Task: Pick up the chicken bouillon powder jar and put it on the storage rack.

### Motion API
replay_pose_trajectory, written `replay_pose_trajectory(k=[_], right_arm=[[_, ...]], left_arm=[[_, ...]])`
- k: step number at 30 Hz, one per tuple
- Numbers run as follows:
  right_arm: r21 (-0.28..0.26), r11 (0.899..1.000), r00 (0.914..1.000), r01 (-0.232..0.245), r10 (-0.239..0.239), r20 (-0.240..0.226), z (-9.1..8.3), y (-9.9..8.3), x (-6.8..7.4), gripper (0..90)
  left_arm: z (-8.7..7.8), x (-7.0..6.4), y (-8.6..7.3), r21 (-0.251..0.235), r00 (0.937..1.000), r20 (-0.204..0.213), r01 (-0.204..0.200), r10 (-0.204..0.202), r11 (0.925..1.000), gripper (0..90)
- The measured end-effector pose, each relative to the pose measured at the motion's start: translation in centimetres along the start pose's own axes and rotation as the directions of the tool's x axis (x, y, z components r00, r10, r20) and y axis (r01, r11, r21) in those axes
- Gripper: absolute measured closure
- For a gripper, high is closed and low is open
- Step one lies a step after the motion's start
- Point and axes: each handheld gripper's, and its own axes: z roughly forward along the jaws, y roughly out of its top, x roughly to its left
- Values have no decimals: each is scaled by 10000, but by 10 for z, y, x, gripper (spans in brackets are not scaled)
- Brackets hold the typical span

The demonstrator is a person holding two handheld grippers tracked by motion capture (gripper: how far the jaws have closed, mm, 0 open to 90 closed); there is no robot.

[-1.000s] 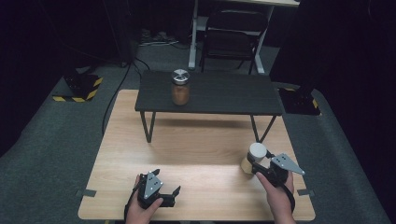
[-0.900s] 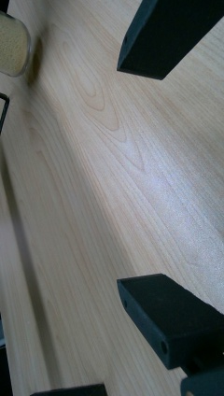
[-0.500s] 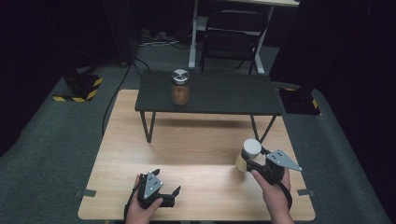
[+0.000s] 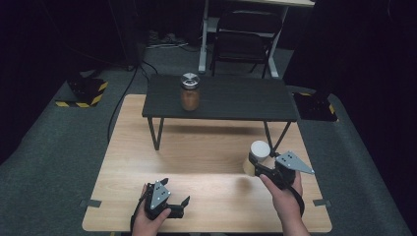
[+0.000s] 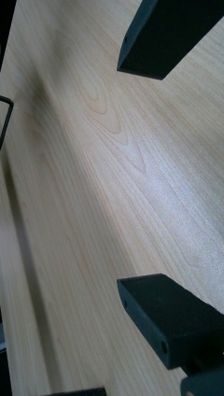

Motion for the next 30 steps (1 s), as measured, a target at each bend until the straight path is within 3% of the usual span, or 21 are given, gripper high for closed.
replay_pose_trajectory(k=[30], right_arm=[[-555, 9984, 9996, -67, 53, -262, 13, 65, 13, 335]], left_arm=[[-1, 3, -1, -74, 9998, 200, -3, 4, 10000, 5]])
